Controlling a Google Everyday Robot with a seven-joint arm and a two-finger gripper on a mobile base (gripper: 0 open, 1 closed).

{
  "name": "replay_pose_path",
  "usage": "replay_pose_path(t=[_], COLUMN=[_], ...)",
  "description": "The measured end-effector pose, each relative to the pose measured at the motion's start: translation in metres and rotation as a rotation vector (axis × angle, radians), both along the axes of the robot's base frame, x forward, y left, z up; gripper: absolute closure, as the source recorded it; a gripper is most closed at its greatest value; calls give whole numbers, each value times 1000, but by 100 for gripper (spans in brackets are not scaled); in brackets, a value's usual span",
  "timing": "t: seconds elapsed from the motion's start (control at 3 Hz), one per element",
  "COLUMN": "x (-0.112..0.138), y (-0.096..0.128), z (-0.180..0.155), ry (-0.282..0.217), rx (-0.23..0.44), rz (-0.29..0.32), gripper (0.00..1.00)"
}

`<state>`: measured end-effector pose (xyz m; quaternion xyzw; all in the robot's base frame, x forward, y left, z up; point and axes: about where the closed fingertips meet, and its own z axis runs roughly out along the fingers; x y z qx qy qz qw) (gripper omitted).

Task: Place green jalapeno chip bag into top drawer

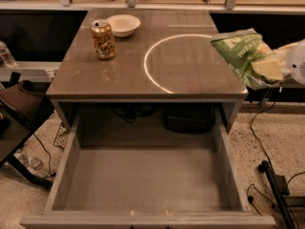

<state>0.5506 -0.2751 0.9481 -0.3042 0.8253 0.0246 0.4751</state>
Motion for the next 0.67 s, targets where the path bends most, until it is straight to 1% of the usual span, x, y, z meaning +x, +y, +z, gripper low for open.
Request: replay_pose_path(t=[0.33, 0.67], x=[-49, -101], y=[-19, -31], z=[-29, -78], ry=[33, 83], rx=[29, 70], rz=[23, 153], gripper=[100, 100])
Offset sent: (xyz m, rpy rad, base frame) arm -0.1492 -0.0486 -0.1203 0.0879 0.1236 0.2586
